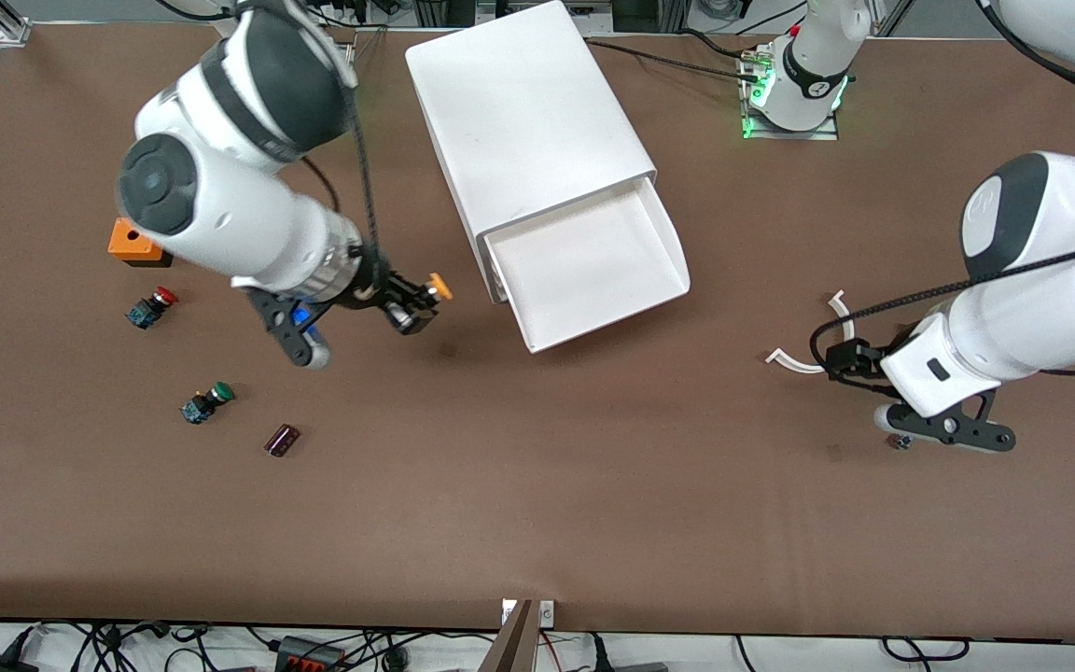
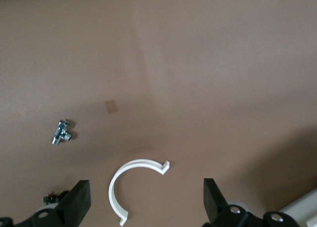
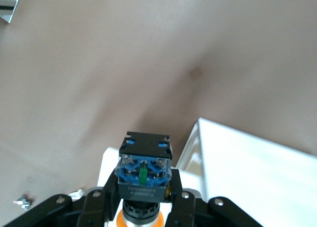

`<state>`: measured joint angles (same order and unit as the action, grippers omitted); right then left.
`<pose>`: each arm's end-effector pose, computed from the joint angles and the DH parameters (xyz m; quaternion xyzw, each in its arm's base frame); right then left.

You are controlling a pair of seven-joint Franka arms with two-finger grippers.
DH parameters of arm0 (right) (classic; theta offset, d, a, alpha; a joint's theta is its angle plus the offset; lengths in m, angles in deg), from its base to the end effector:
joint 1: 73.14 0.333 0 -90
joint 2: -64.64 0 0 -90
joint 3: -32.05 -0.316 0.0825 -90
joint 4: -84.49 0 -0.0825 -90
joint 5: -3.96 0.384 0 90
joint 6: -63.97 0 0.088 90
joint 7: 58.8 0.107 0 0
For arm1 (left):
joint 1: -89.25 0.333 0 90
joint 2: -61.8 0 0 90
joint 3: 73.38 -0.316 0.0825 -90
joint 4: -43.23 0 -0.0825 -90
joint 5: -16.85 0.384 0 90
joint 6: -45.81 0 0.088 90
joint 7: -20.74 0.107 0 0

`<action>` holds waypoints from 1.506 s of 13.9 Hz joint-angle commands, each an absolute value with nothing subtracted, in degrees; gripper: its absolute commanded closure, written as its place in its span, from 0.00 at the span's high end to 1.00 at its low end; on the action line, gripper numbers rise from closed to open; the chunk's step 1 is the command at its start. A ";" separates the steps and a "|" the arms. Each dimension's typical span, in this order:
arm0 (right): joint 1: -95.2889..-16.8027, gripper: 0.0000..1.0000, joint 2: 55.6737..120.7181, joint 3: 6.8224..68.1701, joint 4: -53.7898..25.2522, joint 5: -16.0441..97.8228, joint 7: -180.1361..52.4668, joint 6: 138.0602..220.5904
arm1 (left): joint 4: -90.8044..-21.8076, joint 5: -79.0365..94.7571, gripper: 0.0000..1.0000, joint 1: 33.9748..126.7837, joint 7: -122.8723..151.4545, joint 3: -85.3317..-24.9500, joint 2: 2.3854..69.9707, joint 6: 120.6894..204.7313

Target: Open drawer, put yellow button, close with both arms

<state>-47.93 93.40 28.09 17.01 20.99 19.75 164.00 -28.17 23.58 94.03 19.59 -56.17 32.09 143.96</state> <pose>0.6133 0.3587 0.5151 -0.8849 0.4350 0.1117 0.1231 0.6952 -0.0937 0.4733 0.9957 -0.0899 -0.0168 0.0140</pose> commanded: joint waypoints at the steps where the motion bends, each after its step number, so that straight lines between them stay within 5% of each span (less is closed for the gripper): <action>1: -43.63 0.00 97.16 28.27 20.15 21.62 31.33 169.23 | -26.29 24.32 1.00 94.26 16.02 -55.98 31.13 144.07; 10: -33.25 0.00 103.13 28.71 20.51 20.92 50.17 174.97 | -27.96 24.32 1.00 94.53 13.19 -55.45 31.21 139.68; 21: -30.26 0.00 106.48 28.80 20.51 20.22 56.69 175.50 | -27.70 24.23 1.00 93.91 13.10 -55.19 32.27 139.59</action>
<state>-31.41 105.39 28.17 18.02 20.90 54.02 176.13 -28.16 23.58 94.15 14.05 -55.46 31.42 140.47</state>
